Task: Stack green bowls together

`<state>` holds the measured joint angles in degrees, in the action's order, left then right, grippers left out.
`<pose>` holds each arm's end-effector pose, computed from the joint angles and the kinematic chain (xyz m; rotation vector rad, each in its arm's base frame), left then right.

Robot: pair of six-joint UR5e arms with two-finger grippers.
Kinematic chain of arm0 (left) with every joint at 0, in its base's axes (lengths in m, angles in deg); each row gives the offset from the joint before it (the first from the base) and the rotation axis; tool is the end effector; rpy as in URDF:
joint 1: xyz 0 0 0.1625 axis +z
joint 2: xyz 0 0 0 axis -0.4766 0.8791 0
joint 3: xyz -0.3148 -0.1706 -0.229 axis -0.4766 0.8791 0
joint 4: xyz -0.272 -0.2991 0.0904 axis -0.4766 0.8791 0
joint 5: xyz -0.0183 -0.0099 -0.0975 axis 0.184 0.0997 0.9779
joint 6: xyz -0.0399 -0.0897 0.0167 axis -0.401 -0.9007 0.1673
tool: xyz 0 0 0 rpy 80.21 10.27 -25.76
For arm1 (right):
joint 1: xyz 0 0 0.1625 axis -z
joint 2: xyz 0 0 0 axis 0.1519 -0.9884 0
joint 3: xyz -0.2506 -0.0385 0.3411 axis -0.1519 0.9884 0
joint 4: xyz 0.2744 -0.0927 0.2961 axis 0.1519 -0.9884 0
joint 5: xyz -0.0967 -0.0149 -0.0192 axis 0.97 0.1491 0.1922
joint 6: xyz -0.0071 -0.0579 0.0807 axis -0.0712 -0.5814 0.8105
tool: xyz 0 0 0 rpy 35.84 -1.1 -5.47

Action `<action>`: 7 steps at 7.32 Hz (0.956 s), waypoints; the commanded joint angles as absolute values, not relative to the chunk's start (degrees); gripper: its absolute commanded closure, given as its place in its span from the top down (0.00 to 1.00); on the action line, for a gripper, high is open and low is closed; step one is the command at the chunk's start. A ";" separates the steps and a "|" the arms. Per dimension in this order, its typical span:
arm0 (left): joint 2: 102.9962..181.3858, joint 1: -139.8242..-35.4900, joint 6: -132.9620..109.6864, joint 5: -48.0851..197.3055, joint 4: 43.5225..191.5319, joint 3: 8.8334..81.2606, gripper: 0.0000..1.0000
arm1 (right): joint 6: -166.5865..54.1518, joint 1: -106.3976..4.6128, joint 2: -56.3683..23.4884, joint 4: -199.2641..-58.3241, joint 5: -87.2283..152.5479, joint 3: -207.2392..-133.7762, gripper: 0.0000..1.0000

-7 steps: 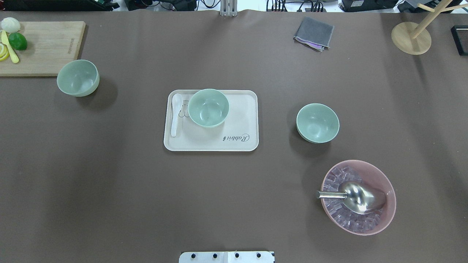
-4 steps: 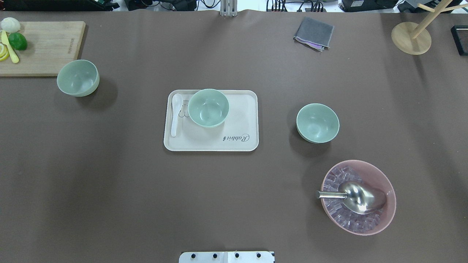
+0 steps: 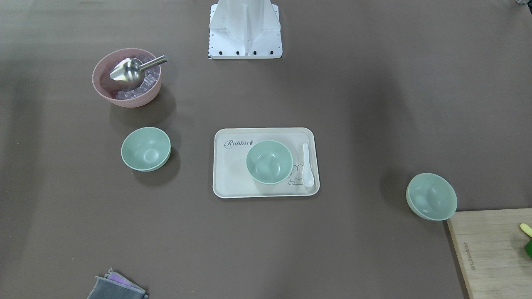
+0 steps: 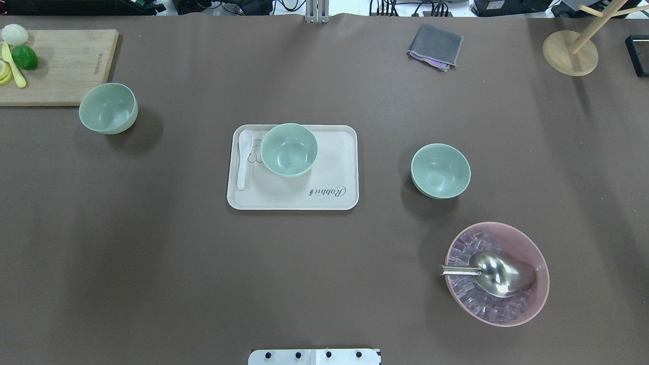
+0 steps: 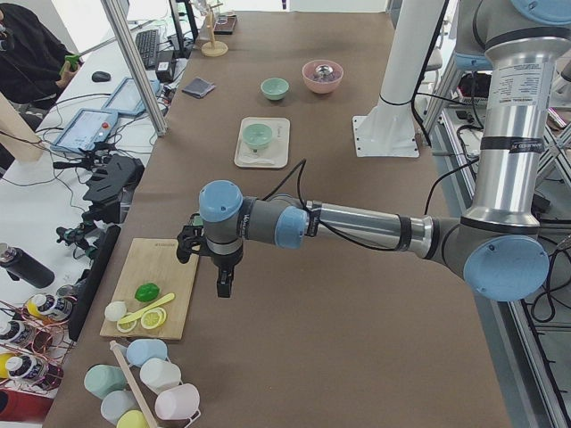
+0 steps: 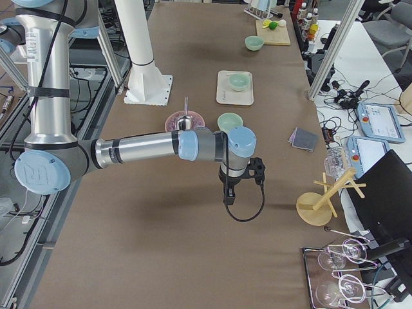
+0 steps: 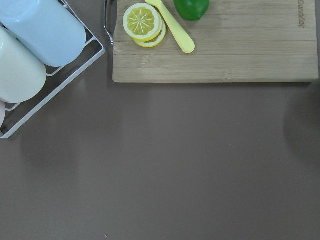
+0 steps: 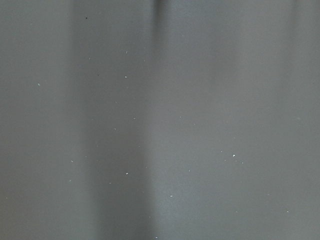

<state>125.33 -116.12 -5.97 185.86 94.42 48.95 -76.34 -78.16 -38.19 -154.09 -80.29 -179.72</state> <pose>-0.0442 -0.5228 0.5883 0.1044 0.7584 -0.0412 0.0361 -0.4745 0.5872 -0.0208 -0.8028 -0.1006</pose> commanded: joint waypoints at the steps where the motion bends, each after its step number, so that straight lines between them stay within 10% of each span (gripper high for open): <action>1: 126.80 -114.43 -7.79 185.79 95.64 48.47 0.98 | -75.71 -77.66 -37.51 -154.00 -80.37 -179.47 1.00; 7: 139.11 -105.21 -21.20 185.70 104.66 35.39 0.98 | -60.86 -67.20 -22.49 -153.56 -79.58 -171.82 1.00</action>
